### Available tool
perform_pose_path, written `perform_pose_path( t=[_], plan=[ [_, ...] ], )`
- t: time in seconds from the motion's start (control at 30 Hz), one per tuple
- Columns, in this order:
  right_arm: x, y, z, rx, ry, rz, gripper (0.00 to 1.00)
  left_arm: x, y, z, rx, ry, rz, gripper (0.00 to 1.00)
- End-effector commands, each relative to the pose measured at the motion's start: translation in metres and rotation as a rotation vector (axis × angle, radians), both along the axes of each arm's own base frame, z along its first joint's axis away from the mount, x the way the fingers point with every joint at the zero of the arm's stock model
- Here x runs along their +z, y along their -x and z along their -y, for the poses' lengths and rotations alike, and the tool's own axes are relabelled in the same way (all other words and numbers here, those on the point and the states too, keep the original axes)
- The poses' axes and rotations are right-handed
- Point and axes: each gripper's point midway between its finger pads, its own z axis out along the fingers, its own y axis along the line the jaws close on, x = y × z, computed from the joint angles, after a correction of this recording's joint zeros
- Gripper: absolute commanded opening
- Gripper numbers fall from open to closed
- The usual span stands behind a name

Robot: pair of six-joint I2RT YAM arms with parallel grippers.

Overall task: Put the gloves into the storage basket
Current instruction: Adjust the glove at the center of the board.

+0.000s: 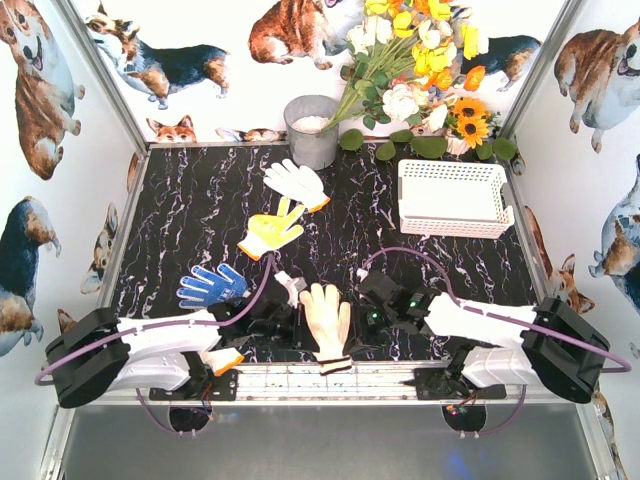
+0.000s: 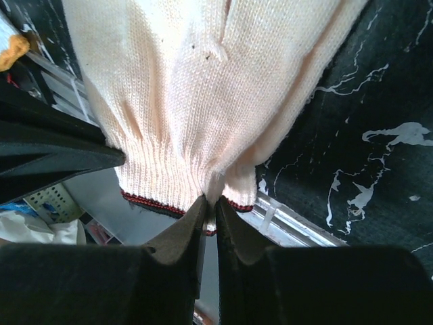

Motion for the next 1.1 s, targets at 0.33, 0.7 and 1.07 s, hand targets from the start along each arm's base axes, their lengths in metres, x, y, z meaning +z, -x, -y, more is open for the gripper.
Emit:
perform_pose_path(
  t=[0.33,0.7,1.07],
  plan=[
    [-0.008,0.013,-0.005,0.095,0.051,-0.017,0.13,-0.017,0.017,0.004,-0.091,-0.029,-0.04,0.01],
    [0.008,0.006,-0.005,0.058,0.051,0.016,0.14,-0.017,0.007,0.008,-0.046,-0.051,-0.029,0.0],
    [0.04,0.011,0.003,0.038,0.001,0.045,0.15,0.023,0.004,0.002,-0.038,-0.044,0.019,0.0]
  ],
)
